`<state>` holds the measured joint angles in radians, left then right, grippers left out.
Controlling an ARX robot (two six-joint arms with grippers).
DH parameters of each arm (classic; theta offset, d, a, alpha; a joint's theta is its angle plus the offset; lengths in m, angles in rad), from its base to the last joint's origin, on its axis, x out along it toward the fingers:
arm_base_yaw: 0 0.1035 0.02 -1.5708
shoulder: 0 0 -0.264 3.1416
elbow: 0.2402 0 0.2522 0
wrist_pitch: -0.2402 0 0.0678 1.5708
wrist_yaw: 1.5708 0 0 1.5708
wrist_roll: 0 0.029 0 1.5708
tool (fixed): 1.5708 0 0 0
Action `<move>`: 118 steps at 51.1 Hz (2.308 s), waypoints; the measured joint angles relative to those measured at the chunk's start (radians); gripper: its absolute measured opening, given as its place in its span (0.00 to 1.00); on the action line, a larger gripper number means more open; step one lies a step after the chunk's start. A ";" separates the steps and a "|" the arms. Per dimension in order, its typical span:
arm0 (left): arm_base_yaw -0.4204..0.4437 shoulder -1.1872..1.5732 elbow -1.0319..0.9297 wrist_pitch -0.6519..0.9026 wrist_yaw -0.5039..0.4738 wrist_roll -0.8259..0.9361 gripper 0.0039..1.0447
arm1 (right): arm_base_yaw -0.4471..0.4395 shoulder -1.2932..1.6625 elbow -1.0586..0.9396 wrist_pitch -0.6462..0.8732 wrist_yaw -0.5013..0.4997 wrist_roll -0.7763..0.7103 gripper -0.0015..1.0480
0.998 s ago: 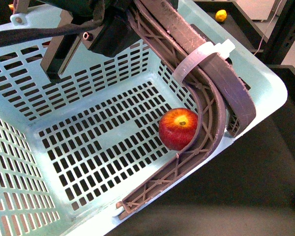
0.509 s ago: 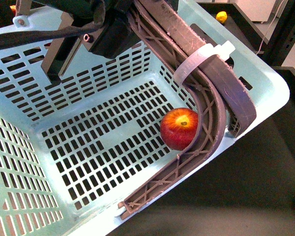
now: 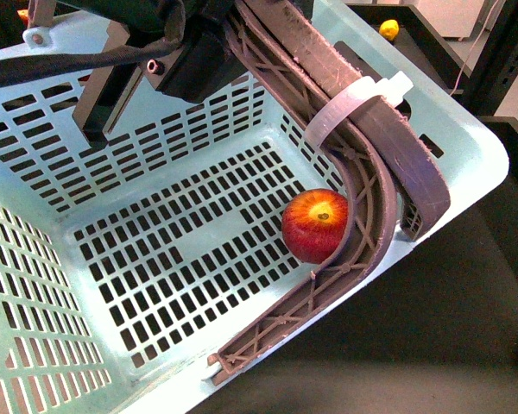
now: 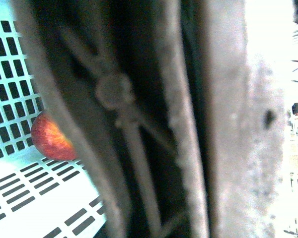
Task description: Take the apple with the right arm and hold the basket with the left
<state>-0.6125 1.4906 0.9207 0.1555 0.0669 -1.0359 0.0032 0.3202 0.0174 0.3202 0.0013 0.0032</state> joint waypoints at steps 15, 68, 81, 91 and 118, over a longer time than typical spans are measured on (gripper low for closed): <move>0.000 0.000 0.000 0.000 0.000 0.000 0.13 | 0.000 -0.077 0.000 -0.077 0.000 0.000 0.02; 0.000 0.000 0.000 0.000 0.000 0.000 0.13 | 0.000 -0.314 0.000 -0.319 0.000 0.000 0.61; 0.000 0.000 0.000 0.000 0.000 0.000 0.13 | 0.000 -0.314 0.000 -0.319 0.000 0.000 0.92; -0.011 0.002 0.000 0.003 -0.213 -0.055 0.13 | 0.000 -0.314 0.000 -0.319 0.000 0.000 0.92; 0.269 0.116 0.058 0.006 -0.241 -0.258 0.13 | 0.000 -0.315 0.000 -0.319 0.001 0.000 0.92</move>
<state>-0.3439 1.6062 0.9787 0.1619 -0.1745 -1.2942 0.0032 0.0055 0.0174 0.0017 0.0025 0.0029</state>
